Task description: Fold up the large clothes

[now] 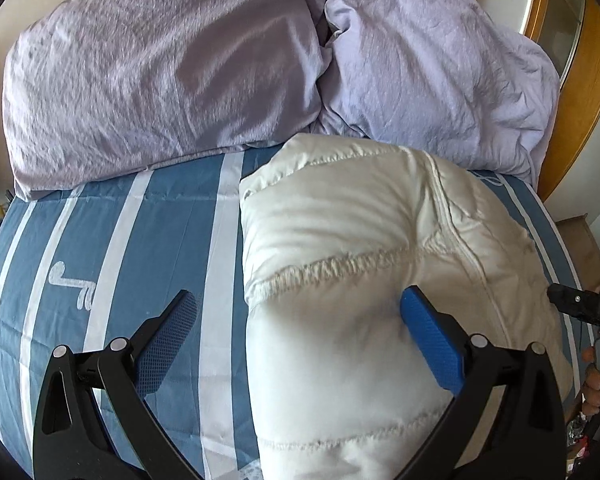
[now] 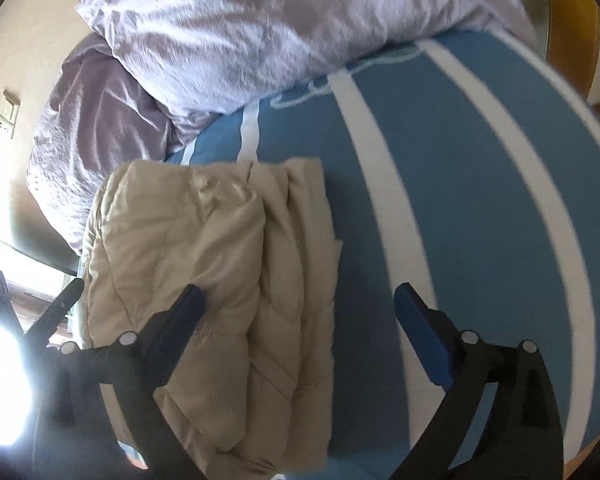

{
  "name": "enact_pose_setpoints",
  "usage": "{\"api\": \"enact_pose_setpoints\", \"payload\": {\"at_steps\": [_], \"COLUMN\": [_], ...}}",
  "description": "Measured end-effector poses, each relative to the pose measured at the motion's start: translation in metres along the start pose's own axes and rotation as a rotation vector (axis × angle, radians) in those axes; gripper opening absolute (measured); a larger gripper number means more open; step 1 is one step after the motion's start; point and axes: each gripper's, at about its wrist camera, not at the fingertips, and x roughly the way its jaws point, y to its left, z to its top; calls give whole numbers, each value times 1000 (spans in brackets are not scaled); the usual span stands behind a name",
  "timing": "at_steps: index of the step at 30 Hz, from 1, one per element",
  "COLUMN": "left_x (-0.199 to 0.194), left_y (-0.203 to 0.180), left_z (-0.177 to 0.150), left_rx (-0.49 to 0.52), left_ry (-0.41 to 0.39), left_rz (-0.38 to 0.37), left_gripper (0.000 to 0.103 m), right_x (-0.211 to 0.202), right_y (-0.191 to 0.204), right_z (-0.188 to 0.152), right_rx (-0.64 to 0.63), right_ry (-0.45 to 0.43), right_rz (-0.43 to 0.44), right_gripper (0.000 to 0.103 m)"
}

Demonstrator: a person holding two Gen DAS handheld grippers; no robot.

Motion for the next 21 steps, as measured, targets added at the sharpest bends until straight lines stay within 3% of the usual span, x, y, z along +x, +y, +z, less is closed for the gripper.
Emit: {"api": "enact_pose_setpoints", "payload": {"at_steps": [10,21], "left_x": [-3,5], "left_y": [7,31], "left_z": [-7,-1], "left_rx": [-31,-104], "left_ry": [22,92], "left_rz": [-37,-134], "left_gripper": [102,102], "right_x": [29,52], "right_y": [-5,5], "right_z": [-1,-3], "right_rx": [140,152], "right_ry": [154,201], "right_rz": [221,296], "right_gripper": [101,101]}}
